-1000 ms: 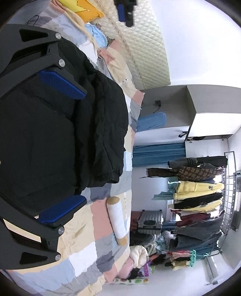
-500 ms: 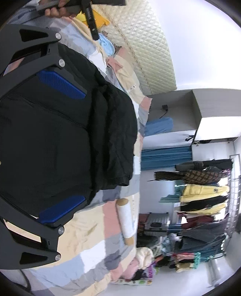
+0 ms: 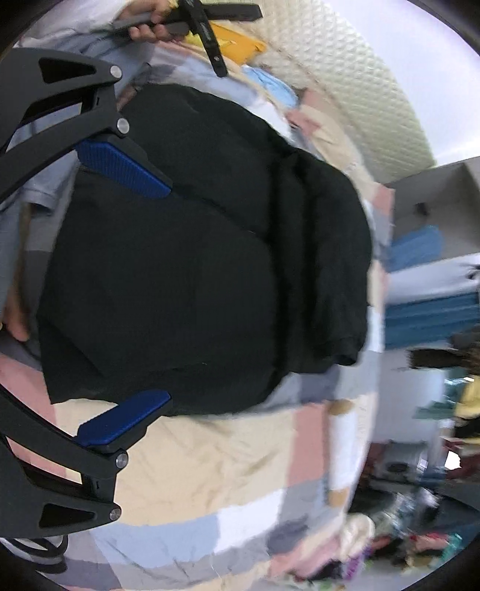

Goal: Fold large clothes

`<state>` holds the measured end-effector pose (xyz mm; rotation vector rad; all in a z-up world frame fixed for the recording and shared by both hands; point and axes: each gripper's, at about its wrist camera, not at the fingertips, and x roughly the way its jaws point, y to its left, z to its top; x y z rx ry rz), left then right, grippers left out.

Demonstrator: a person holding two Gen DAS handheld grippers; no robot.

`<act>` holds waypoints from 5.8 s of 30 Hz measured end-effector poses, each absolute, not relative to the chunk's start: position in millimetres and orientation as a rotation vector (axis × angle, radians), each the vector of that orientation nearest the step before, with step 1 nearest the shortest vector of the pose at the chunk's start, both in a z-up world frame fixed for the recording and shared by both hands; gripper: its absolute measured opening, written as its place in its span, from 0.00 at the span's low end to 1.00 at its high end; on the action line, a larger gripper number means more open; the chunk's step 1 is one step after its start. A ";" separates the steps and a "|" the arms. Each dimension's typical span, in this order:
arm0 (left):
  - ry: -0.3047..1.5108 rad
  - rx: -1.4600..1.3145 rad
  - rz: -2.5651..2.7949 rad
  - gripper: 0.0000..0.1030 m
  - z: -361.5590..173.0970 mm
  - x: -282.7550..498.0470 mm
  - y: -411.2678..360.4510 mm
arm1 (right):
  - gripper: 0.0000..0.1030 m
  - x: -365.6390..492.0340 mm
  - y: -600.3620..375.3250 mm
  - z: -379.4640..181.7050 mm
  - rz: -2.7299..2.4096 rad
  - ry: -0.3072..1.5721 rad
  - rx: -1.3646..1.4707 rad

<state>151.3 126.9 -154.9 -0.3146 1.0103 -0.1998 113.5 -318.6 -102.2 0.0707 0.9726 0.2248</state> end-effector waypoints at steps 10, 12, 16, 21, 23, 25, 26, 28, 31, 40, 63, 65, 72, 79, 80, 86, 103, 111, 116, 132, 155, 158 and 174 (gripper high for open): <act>1.283 -0.407 -0.112 0.72 -217.7 169.2 135.6 | 1.00 155.1 -369.9 -162.5 0.325 1.311 0.209; 1.305 -0.443 -0.111 0.72 -227.8 169.5 138.2 | 1.00 159.8 -376.8 -179.3 0.344 1.374 0.219; 1.326 -0.491 -0.100 0.74 -239.0 169.6 144.1 | 1.00 166.4 -393.3 -208.9 0.334 1.451 0.272; 1.347 -0.601 -0.034 0.77 -253.2 168.0 166.1 | 1.00 172.8 -406.2 -245.0 0.343 1.530 0.351; 1.373 -0.642 -0.007 0.81 -262.9 168.5 173.7 | 1.00 173.4 -404.8 -252.2 0.377 1.542 0.408; 1.401 -0.693 0.010 0.82 -272.7 169.3 179.9 | 1.00 174.7 -396.6 -256.0 0.431 1.544 0.437; 1.403 -0.703 0.014 0.82 -274.4 170.3 181.1 | 1.00 174.2 -392.1 -256.2 0.453 1.545 0.441; 1.412 -0.695 0.021 0.83 -276.9 171.2 180.1 | 1.00 173.3 -381.8 -256.6 0.499 1.541 0.442; 1.431 -0.670 0.041 0.86 -278.9 171.6 177.2 | 1.00 173.8 -369.8 -250.3 0.553 1.517 0.441; 1.420 -0.724 -0.243 0.81 -270.3 170.1 149.8 | 0.99 163.9 -355.9 -222.8 0.654 1.397 0.407; 1.245 -0.824 -0.438 0.07 -197.8 165.5 129.4 | 0.12 150.7 -343.0 -149.4 0.518 1.224 0.245; 1.209 -0.825 -0.441 0.06 -181.1 156.0 132.9 | 0.11 143.4 -349.0 -139.3 0.507 1.183 0.274; 1.120 -0.826 -0.460 0.05 -135.9 115.2 156.8 | 0.10 114.2 -369.0 -115.3 0.491 1.096 0.344; 1.077 -0.811 -0.462 0.05 -103.5 65.6 170.8 | 0.10 92.6 -373.9 -99.5 0.537 1.064 0.376; 1.074 -0.811 -0.460 0.05 -100.9 59.4 173.1 | 0.10 90.8 -374.8 -97.8 0.540 1.059 0.378; 1.046 -0.795 -0.439 0.05 -80.3 21.8 179.2 | 0.10 47.6 -374.5 -72.6 0.565 1.015 0.380; 0.927 -0.723 -0.396 0.05 1.2 -35.1 187.5 | 0.09 -22.0 -397.1 -16.2 0.503 0.878 0.418; 0.911 -0.746 -0.381 0.05 6.3 33.2 188.7 | 0.08 33.8 -403.3 -11.2 0.479 0.852 0.444; 0.887 -0.704 -0.334 0.06 21.4 95.4 179.9 | 0.08 84.2 -407.2 1.7 0.444 0.829 0.467; 1.000 -0.422 -0.053 0.08 -53.7 298.9 102.1 | 0.08 256.0 -426.7 -83.4 0.206 0.955 0.577; 1.119 -0.503 -0.115 0.12 -132.2 357.1 94.4 | 0.13 303.7 -432.5 -177.4 0.216 1.056 0.702; 1.138 -0.577 -0.184 0.19 -125.7 342.4 110.0 | 0.20 289.7 -436.5 -167.4 0.239 1.037 0.729; 0.900 -0.431 -0.183 0.68 -25.5 233.7 137.4 | 0.79 188.9 -420.4 -56.8 0.208 0.787 0.510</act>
